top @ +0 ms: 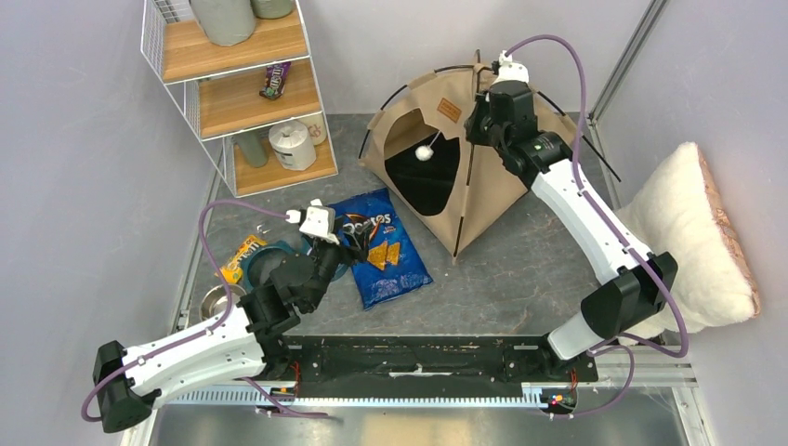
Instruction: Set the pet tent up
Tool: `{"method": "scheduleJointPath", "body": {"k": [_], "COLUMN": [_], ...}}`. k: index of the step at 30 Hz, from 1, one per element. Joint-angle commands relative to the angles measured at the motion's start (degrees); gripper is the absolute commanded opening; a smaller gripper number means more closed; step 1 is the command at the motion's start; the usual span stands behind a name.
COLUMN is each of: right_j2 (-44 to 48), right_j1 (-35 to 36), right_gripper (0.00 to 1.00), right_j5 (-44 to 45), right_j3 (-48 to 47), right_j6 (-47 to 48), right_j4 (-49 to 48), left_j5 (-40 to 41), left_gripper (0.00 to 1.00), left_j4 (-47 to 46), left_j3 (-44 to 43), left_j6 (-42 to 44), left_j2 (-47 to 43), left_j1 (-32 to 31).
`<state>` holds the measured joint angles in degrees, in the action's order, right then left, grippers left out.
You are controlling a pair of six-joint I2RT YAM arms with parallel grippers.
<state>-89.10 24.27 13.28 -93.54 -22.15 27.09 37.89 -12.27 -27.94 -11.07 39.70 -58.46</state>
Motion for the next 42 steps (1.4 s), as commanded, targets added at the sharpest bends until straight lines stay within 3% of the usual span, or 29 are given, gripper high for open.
{"method": "scheduleJointPath", "body": {"k": [1, 6, 11, 14, 19, 23, 27, 37, 42], "right_j2": [0.14, 2.42, 5.3, 7.13, 12.8, 16.46, 18.97, 23.28, 23.61], "right_j1": [0.23, 0.22, -0.44, -2.43, -8.89, -10.73, -10.87, -11.63, -11.73], "right_gripper": [0.25, 0.56, 0.71, 0.74, 0.75, 0.75, 0.75, 0.75, 0.75], "right_j5": [4.08, 5.97, 7.59, 7.16, 1.4, 0.77, 1.08, 2.86, 2.59], "right_j3": [-0.08, -1.03, -2.7, -2.82, 0.49, 2.68, 4.17, 8.05, 8.94], "right_j6": [-1.01, 1.77, 5.32, 6.84, 5.95, 4.46, 3.46, 3.09, 2.78], "right_j4": [-3.47, 2.39, 6.75, 8.63, 9.27, 9.82, 10.9, 12.72, 12.68], "left_j5": [0.83, -1.42, -3.16, -4.44, -13.45, -21.77, -24.75, -16.79, -8.72], "left_gripper": [0.71, 0.71, 0.8, 0.92, 0.92, 0.8, 0.66, 0.62, 0.49], "left_j4": [-1.23, -1.61, -5.88, -9.42, -11.92, -15.17, -16.98, -22.25, -19.18], "left_j3": [0.2, -1.06, -2.64, -3.49, -7.29, -11.78, -18.27, -26.11, -28.75], "left_j6": [-1.5, -0.47, 0.87, 0.89, 0.53, -2.34, -6.06, -4.88, -4.75], "left_j2": [0.28, 2.91, 7.76, 11.55, 19.03, 28.47, 39.38, 53.65, 56.39], "left_j1": [0.31, 0.28, 0.28, 0.29, 0.32, 0.23, -0.52, -6.06, -6.16]}}
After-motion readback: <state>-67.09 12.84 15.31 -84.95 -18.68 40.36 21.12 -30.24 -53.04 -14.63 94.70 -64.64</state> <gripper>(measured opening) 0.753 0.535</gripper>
